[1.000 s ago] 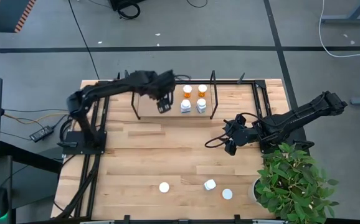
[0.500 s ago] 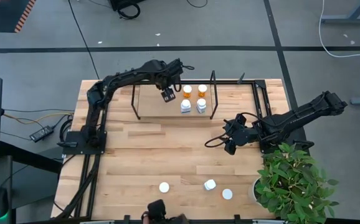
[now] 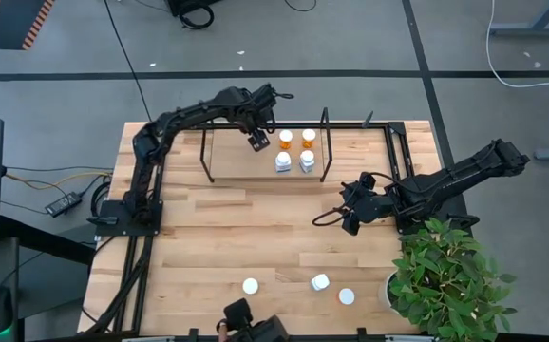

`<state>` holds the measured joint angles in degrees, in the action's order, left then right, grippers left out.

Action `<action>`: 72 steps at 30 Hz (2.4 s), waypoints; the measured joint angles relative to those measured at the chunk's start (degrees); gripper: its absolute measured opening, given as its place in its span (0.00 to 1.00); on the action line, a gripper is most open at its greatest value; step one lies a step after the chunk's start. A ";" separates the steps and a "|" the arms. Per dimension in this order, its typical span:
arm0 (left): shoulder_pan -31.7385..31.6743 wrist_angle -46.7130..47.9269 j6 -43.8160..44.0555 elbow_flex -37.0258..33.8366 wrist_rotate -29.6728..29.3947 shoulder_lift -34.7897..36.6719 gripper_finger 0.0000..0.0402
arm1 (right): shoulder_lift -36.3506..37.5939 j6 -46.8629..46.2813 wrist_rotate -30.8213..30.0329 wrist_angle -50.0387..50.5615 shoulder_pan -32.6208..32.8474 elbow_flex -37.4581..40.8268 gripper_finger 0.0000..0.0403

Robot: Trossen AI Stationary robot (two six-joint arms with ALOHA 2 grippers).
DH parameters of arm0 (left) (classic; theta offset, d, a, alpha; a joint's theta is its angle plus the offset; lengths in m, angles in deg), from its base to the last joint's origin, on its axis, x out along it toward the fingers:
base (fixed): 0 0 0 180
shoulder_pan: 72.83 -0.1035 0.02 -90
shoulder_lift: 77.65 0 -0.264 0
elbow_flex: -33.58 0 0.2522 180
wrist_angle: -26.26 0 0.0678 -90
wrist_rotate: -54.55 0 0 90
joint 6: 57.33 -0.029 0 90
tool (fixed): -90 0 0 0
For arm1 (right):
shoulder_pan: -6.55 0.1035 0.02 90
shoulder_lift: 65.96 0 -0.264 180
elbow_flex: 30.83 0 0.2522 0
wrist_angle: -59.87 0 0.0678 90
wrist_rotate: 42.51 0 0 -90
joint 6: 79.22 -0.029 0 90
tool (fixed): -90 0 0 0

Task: Pick and place medicine bottles onto shelf by color
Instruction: Put the white pill bottle on the shelf

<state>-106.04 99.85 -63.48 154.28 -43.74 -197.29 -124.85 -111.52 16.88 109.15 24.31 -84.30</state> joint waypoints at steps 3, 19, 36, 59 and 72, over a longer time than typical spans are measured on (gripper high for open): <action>0.18 -0.16 0.54 0.00 0.12 -0.41 0.61 | 0.00 0.04 0.00 -0.01 0.00 0.00 0.66; 1.01 0.32 1.12 -0.02 -0.05 -1.26 0.62 | -0.01 0.47 0.00 -0.15 0.00 0.00 0.66; 1.25 -0.28 0.53 0.02 -0.31 -2.48 0.61 | -0.01 0.44 0.02 -0.14 0.00 0.00 0.66; 2.62 1.09 0.92 -0.11 0.22 -2.61 0.69 | 0.00 0.42 0.02 -0.13 0.00 0.00 0.66; 3.09 1.71 -0.54 0.54 -2.04 -2.71 0.69 | -0.01 0.43 0.22 -0.13 0.00 0.00 0.66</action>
<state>-102.96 101.56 -64.03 154.82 -45.78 -200.01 -124.86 -111.09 17.10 109.02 24.30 -84.30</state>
